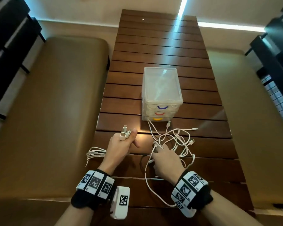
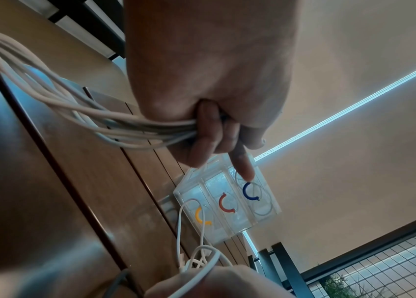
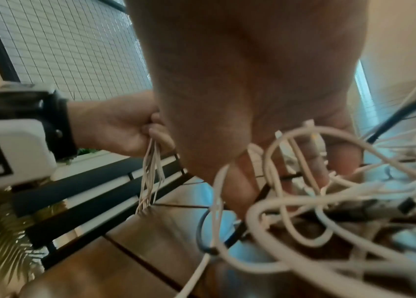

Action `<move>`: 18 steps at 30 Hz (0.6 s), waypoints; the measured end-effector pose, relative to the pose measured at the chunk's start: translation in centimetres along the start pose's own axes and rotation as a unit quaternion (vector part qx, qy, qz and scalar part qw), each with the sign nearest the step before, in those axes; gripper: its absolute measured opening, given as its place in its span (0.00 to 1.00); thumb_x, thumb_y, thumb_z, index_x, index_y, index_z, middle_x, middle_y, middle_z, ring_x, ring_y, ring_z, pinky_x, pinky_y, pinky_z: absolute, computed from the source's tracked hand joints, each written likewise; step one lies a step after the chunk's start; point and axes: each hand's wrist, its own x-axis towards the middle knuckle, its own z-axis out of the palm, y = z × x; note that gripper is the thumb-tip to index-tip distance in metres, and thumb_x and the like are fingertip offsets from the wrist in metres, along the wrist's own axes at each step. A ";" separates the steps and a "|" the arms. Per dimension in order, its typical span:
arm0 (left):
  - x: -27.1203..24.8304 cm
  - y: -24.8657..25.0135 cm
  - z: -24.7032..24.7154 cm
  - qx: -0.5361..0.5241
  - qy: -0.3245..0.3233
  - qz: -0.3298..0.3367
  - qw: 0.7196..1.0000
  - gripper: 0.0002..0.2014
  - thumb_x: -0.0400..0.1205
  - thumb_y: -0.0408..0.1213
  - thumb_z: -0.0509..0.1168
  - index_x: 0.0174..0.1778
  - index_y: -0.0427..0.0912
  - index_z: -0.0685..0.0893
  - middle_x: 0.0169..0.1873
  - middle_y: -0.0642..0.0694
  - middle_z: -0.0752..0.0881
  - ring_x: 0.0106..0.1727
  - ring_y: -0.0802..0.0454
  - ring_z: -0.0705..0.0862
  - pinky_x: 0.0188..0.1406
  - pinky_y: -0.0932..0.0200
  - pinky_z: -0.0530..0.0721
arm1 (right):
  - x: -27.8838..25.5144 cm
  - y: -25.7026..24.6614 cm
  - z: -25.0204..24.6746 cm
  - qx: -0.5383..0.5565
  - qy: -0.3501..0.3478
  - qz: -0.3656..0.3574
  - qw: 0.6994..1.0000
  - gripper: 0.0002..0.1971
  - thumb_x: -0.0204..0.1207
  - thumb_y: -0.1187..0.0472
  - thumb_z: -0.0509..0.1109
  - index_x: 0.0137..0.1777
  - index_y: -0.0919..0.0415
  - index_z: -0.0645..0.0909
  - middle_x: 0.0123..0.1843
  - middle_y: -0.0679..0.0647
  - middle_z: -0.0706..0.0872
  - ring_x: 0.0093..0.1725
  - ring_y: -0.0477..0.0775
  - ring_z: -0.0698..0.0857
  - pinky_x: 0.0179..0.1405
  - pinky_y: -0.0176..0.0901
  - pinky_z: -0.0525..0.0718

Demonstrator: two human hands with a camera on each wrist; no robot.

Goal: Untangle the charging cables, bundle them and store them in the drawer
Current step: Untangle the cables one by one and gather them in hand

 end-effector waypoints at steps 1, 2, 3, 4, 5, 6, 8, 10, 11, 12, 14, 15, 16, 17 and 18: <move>-0.1 0.0 0.0 -0.001 0.001 -0.003 1.000 0.29 0.82 0.61 0.60 0.27 0.42 0.89 0.20 0.42 0.75 0.23 0.51 0.74 0.27 0.57 0.73 | 0.0 -0.4 0.2 -0.001 0.009 0.011 1.000 0.16 0.80 0.62 0.66 0.67 0.60 0.82 0.70 0.59 0.78 0.69 0.63 0.74 0.64 0.56 0.78; -0.3 0.0 0.1 -0.001 0.001 -0.006 1.000 0.30 0.82 0.61 0.60 0.27 0.41 0.89 0.19 0.44 0.75 0.22 0.53 0.74 0.27 0.57 0.73 | 0.0 -0.7 0.4 0.000 0.019 0.021 1.000 0.16 0.81 0.64 0.65 0.67 0.61 0.82 0.69 0.59 0.79 0.69 0.63 0.74 0.63 0.56 0.78; -0.5 0.1 0.2 0.001 0.000 -0.008 1.000 0.30 0.81 0.61 0.59 0.27 0.41 0.89 0.18 0.46 0.75 0.22 0.54 0.74 0.28 0.57 0.73 | 0.2 -0.9 0.6 -0.001 0.031 0.028 0.999 0.15 0.81 0.66 0.64 0.66 0.62 0.82 0.69 0.60 0.79 0.69 0.64 0.74 0.63 0.56 0.79; -0.6 0.1 0.2 0.005 0.000 -0.010 1.000 0.30 0.81 0.62 0.59 0.26 0.42 0.89 0.18 0.48 0.74 0.22 0.55 0.74 0.29 0.57 0.73 | 0.3 -1.2 0.8 -0.005 0.042 0.031 0.999 0.14 0.81 0.66 0.65 0.66 0.62 0.82 0.68 0.60 0.79 0.69 0.64 0.75 0.63 0.56 0.78; -0.8 0.1 0.2 0.011 0.002 -0.010 1.000 0.30 0.81 0.62 0.59 0.26 0.43 0.90 0.17 0.51 0.74 0.21 0.56 0.73 0.30 0.56 0.73 | 0.5 -1.3 0.9 -0.010 0.050 0.032 0.998 0.14 0.81 0.66 0.66 0.65 0.62 0.82 0.68 0.60 0.80 0.68 0.64 0.75 0.63 0.56 0.78; -1.0 0.1 0.1 0.016 0.004 -0.009 1.000 0.29 0.82 0.62 0.59 0.25 0.45 0.90 0.17 0.54 0.73 0.22 0.58 0.73 0.31 0.55 0.73 | 0.5 -1.4 1.0 -0.014 0.055 0.031 0.998 0.14 0.81 0.65 0.67 0.65 0.62 0.82 0.68 0.59 0.80 0.68 0.64 0.76 0.63 0.56 0.78; -1.3 0.1 -0.1 0.018 0.009 -0.006 1.000 0.29 0.82 0.61 0.59 0.24 0.47 0.89 0.16 0.56 0.74 0.21 0.61 0.73 0.33 0.54 0.72 | 0.7 -1.5 1.2 -0.023 0.065 0.017 0.997 0.14 0.81 0.64 0.68 0.65 0.61 0.82 0.69 0.58 0.79 0.68 0.63 0.76 0.63 0.57 0.77; -1.6 0.1 -0.3 0.014 0.013 -0.004 1.000 0.28 0.83 0.60 0.59 0.24 0.46 0.89 0.15 0.57 0.74 0.21 0.62 0.74 0.33 0.55 0.71 | 0.8 -1.3 1.0 -0.010 0.071 0.001 0.997 0.13 0.83 0.60 0.66 0.67 0.57 0.81 0.71 0.55 0.77 0.71 0.62 0.73 0.66 0.59 0.75; -1.8 0.1 -0.4 0.013 0.015 -0.002 1.000 0.28 0.83 0.59 0.59 0.25 0.46 0.89 0.15 0.58 0.74 0.20 0.63 0.74 0.32 0.55 0.70 | 0.7 -1.0 0.9 0.007 0.077 -0.005 0.997 0.13 0.84 0.57 0.65 0.66 0.54 0.81 0.71 0.53 0.78 0.72 0.61 0.72 0.68 0.60 0.74; -2.0 0.2 -0.4 0.013 0.016 0.003 1.000 0.28 0.84 0.57 0.59 0.25 0.45 0.89 0.15 0.58 0.75 0.20 0.64 0.75 0.31 0.56 0.69 | 0.6 -0.5 0.4 0.040 0.085 -0.006 0.996 0.12 0.85 0.53 0.65 0.64 0.52 0.82 0.69 0.50 0.79 0.72 0.60 0.71 0.70 0.60 0.72; -2.4 0.7 -0.5 0.023 0.021 0.016 0.999 0.27 0.85 0.55 0.59 0.26 0.43 0.89 0.14 0.60 0.75 0.20 0.65 0.75 0.31 0.58 0.68 | 0.1 0.3 -1.5 0.130 0.107 0.012 0.986 0.09 0.84 0.49 0.66 0.58 0.48 0.84 0.59 0.47 0.84 0.70 0.56 0.72 0.70 0.56 0.72; -2.6 1.0 -0.5 0.028 0.027 0.021 0.999 0.27 0.86 0.54 0.60 0.27 0.41 0.90 0.13 0.60 0.75 0.20 0.66 0.75 0.31 0.60 0.67 | -0.4 0.7 -2.8 0.161 0.113 0.025 0.980 0.08 0.83 0.48 0.67 0.55 0.48 0.85 0.55 0.48 0.84 0.67 0.55 0.73 0.68 0.53 0.72; -2.7 1.2 -0.5 0.028 0.032 0.026 0.999 0.27 0.86 0.53 0.60 0.28 0.39 0.90 0.13 0.60 0.75 0.21 0.67 0.75 0.31 0.61 0.67 | -0.8 1.0 -4.3 0.168 0.107 0.035 0.979 0.08 0.83 0.49 0.67 0.55 0.47 0.85 0.52 0.49 0.83 0.65 0.54 0.73 0.66 0.53 0.73; -2.9 1.4 -0.5 0.022 0.036 0.029 0.999 0.27 0.86 0.53 0.60 0.29 0.38 0.90 0.13 0.60 0.76 0.21 0.67 0.76 0.30 0.62 0.66 | -1.3 1.2 -5.8 0.157 0.099 0.034 0.982 0.07 0.82 0.50 0.67 0.53 0.47 0.85 0.50 0.49 0.83 0.63 0.54 0.74 0.63 0.52 0.74; -3.1 1.6 -0.6 0.015 0.038 0.037 0.998 0.27 0.85 0.53 0.60 0.30 0.39 0.91 0.14 0.60 0.76 0.21 0.67 0.76 0.31 0.63 0.67 | -1.8 1.3 -7.2 0.145 0.090 0.030 0.985 0.06 0.82 0.50 0.67 0.50 0.47 0.85 0.47 0.49 0.83 0.61 0.55 0.76 0.58 0.50 0.75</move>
